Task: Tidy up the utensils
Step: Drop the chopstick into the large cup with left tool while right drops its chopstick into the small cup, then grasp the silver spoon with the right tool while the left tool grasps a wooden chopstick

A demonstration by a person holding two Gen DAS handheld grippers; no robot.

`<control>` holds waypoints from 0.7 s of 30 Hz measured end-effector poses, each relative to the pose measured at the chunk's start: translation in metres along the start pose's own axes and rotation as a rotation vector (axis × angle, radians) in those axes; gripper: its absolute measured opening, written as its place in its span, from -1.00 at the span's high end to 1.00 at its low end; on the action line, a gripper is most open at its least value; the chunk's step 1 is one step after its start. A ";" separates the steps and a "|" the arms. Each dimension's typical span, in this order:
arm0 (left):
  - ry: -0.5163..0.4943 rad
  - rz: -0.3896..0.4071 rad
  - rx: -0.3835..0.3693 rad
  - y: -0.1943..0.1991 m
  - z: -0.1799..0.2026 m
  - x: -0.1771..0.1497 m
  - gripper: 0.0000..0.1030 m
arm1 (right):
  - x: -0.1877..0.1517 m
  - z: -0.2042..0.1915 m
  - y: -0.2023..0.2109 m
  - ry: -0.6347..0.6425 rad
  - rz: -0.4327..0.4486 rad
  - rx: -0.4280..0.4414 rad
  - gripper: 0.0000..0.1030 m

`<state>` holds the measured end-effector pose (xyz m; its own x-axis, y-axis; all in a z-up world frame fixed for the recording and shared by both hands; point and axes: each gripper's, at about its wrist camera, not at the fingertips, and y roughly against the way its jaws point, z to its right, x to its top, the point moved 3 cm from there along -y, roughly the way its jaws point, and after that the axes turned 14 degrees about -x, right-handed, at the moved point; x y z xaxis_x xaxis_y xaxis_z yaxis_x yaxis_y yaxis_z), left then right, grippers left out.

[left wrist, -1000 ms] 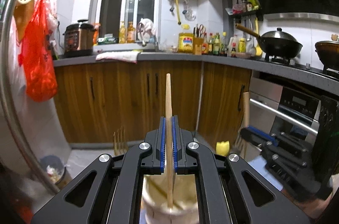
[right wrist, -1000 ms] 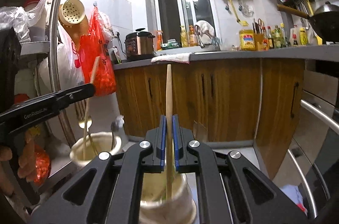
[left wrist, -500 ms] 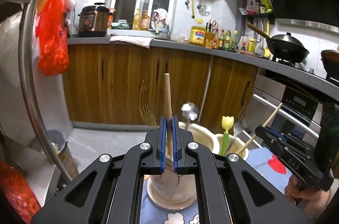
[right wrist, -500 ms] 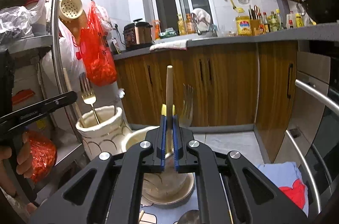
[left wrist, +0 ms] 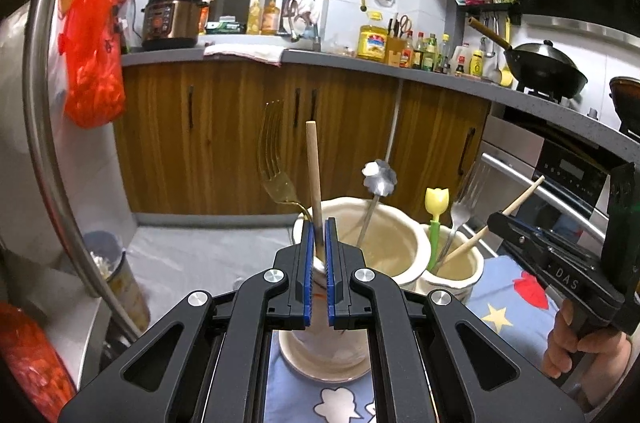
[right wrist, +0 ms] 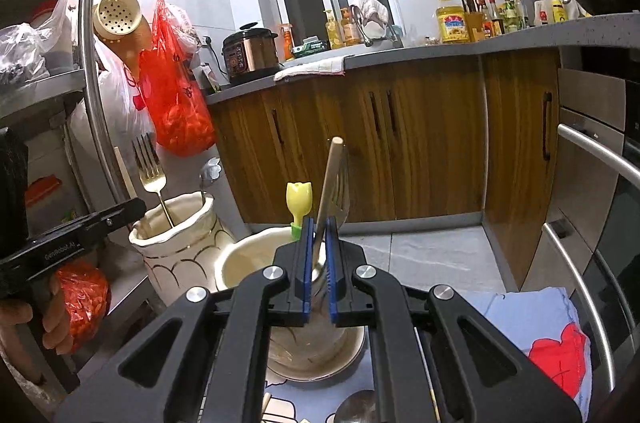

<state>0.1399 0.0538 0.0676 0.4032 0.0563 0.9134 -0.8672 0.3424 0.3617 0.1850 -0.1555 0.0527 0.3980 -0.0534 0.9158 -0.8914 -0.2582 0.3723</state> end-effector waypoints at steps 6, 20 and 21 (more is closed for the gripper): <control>0.006 -0.001 -0.003 0.001 -0.001 0.000 0.72 | -0.002 0.001 -0.001 -0.007 -0.011 0.005 0.78; 0.045 -0.002 0.048 0.009 -0.006 0.006 -0.38 | 0.002 0.004 0.003 -0.036 -0.067 0.010 -0.33; 0.041 -0.011 0.063 0.011 -0.003 0.010 -0.45 | 0.006 0.004 0.008 -0.026 -0.077 0.020 -0.46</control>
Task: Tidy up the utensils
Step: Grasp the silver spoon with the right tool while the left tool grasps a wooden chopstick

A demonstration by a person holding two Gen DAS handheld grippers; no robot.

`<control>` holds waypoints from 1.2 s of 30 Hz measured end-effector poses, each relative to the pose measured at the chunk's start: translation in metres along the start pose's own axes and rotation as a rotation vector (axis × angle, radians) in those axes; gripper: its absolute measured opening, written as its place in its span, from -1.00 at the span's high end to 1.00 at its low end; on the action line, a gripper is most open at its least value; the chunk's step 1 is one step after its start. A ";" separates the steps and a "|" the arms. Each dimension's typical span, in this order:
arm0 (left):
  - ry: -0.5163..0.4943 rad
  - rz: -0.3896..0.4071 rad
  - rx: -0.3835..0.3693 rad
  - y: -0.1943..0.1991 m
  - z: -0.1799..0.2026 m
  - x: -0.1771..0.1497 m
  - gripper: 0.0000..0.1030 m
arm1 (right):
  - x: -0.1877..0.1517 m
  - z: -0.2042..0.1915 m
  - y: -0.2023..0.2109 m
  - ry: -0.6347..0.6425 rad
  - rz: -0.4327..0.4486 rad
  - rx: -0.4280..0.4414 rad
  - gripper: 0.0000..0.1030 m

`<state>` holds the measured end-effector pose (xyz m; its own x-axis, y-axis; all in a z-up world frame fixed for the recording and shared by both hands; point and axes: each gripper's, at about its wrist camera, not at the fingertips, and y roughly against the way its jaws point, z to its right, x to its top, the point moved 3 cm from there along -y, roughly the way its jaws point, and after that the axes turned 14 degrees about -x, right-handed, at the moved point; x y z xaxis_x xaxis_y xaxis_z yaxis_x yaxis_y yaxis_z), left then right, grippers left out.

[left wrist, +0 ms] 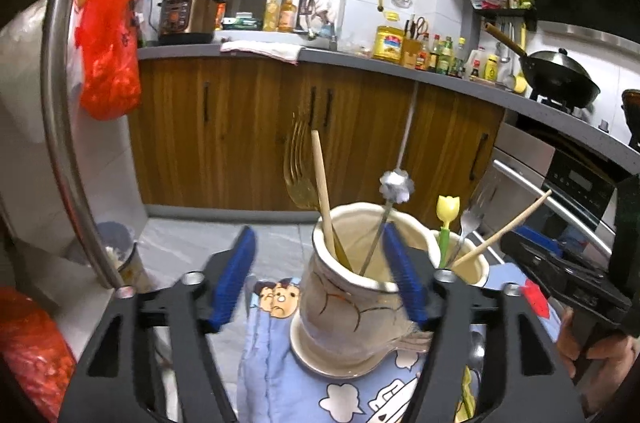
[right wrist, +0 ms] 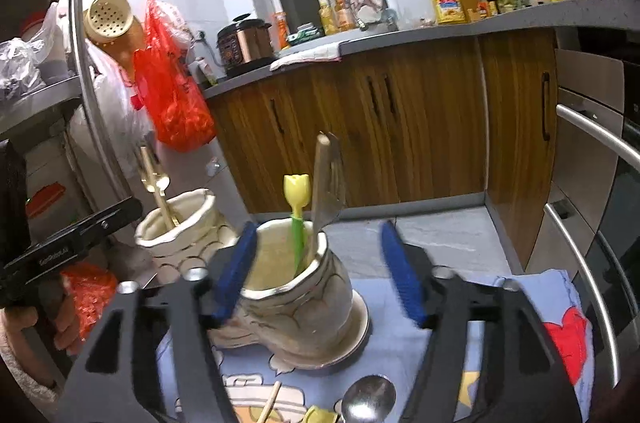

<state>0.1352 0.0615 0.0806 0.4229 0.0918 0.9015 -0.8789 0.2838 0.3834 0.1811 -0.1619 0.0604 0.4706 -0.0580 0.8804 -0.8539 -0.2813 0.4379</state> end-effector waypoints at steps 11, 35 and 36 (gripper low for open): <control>-0.090 -0.131 -0.031 0.020 0.045 -0.010 -0.75 | -0.015 0.021 0.031 0.075 -0.147 -0.059 -0.76; -0.085 -0.388 -0.126 -0.034 0.066 -0.115 -0.77 | -0.098 0.034 -0.028 0.164 -0.373 -0.070 0.37; -0.083 -0.391 -0.130 -0.035 0.066 -0.115 -0.77 | -0.098 0.031 -0.028 0.167 -0.379 -0.065 0.38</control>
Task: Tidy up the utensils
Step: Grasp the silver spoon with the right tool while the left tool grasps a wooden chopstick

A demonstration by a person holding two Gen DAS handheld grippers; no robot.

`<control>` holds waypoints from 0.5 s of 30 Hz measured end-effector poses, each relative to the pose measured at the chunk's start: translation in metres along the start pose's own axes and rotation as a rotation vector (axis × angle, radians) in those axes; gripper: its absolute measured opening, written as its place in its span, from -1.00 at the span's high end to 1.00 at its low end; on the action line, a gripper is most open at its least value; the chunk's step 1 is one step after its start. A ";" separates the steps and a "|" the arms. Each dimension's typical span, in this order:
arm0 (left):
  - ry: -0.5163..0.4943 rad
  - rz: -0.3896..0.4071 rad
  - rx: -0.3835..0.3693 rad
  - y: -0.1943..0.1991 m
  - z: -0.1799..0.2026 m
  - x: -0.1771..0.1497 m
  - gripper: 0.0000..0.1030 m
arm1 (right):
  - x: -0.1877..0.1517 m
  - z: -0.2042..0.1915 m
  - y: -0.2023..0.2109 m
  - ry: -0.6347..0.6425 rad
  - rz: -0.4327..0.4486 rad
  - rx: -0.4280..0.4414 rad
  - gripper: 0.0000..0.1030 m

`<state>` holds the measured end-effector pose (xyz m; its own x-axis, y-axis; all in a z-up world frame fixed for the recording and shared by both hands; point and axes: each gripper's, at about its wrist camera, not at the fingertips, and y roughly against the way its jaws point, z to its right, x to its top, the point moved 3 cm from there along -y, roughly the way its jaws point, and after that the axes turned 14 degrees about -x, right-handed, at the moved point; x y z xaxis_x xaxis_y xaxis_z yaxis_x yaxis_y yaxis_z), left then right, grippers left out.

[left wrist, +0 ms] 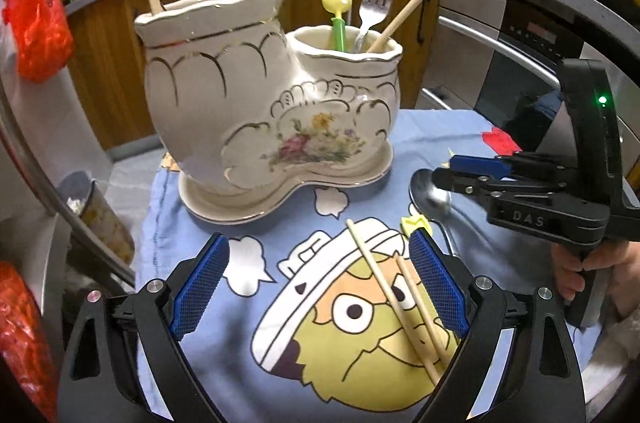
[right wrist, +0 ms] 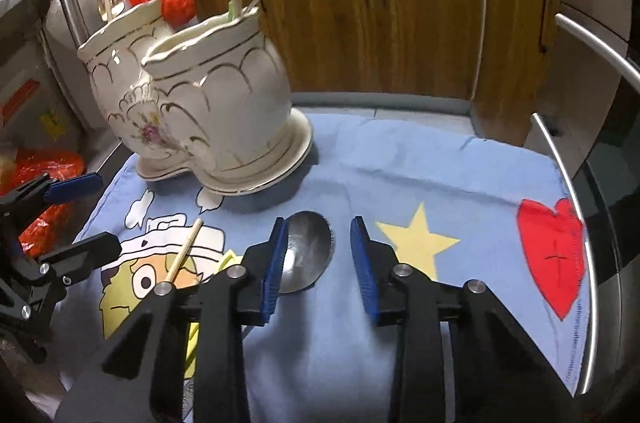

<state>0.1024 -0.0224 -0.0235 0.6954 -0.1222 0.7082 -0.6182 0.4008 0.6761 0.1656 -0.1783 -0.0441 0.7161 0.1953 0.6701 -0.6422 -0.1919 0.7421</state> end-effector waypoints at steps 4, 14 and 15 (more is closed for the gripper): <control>-0.010 -0.026 0.000 -0.004 0.002 -0.003 -0.76 | 0.000 -0.003 -0.004 0.008 -0.018 0.007 0.38; -0.010 -0.049 -0.015 -0.011 0.008 -0.006 -0.75 | -0.002 -0.001 -0.019 -0.013 -0.085 0.039 0.38; -0.011 -0.051 -0.014 -0.012 0.009 -0.006 -0.75 | -0.001 -0.004 -0.019 0.000 -0.085 0.038 0.38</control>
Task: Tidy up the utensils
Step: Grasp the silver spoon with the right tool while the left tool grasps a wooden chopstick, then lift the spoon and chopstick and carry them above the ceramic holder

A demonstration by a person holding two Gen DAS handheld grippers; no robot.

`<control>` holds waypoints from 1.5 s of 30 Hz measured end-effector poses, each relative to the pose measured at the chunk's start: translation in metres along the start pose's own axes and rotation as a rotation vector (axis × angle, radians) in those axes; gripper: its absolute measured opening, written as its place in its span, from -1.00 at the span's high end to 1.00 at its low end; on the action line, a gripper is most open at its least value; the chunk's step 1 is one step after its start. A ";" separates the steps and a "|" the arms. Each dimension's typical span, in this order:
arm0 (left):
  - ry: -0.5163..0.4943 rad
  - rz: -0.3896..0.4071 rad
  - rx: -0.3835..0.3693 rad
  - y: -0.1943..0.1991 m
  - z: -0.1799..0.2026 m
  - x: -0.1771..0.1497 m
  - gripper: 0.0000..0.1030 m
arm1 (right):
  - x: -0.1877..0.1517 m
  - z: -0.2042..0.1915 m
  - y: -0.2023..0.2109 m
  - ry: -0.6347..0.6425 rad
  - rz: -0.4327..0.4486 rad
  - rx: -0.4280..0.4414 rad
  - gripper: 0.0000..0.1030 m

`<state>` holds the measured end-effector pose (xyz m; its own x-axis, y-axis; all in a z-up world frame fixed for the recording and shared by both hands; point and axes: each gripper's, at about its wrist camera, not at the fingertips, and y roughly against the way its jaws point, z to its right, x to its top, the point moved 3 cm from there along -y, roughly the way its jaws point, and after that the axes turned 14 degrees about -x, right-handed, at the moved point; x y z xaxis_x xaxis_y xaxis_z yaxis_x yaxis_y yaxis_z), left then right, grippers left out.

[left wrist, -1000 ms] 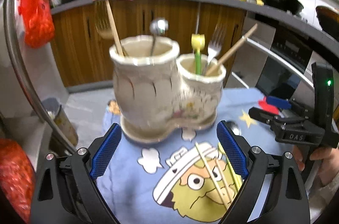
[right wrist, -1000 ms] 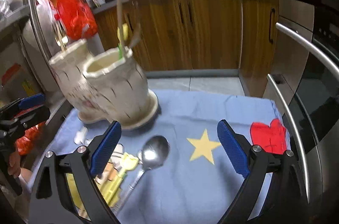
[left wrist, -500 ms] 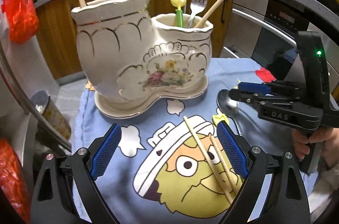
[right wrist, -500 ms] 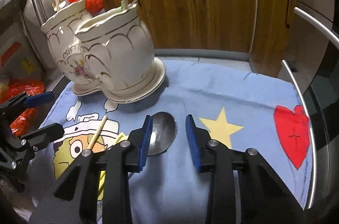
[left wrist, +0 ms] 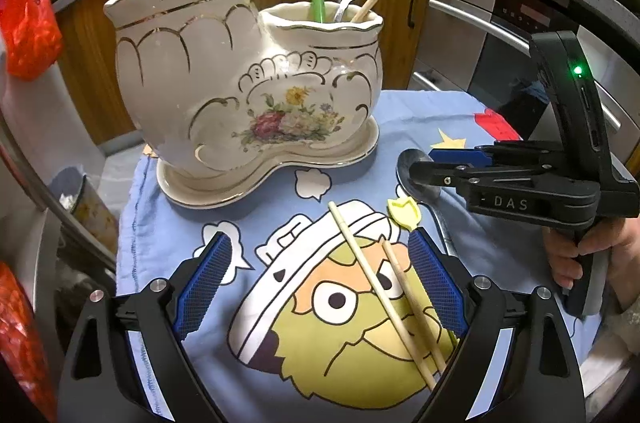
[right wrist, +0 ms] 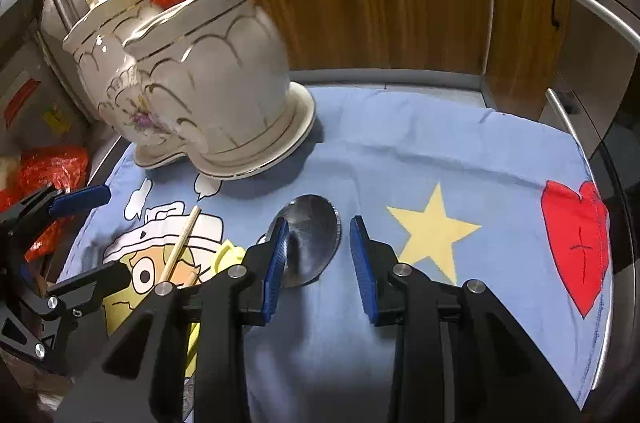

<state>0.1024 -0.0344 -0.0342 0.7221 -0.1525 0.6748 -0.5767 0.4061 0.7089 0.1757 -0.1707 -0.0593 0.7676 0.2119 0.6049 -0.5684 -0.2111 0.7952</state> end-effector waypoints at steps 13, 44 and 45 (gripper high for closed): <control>-0.017 -0.039 -0.027 -0.010 0.007 -0.005 -0.42 | -0.002 0.004 0.011 -0.013 0.022 -0.024 0.90; -0.071 -0.093 0.025 -0.041 0.026 -0.007 0.90 | 0.007 0.020 0.065 -0.094 0.143 0.075 0.97; -0.064 -0.084 0.016 -0.038 0.024 -0.006 0.90 | 0.008 0.020 0.067 -0.093 0.151 0.079 0.97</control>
<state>0.1109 -0.0702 -0.0604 0.7427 -0.2429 0.6241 -0.5213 0.3753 0.7664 0.1493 -0.2021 -0.0023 0.7011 0.0840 0.7081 -0.6571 -0.3093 0.6874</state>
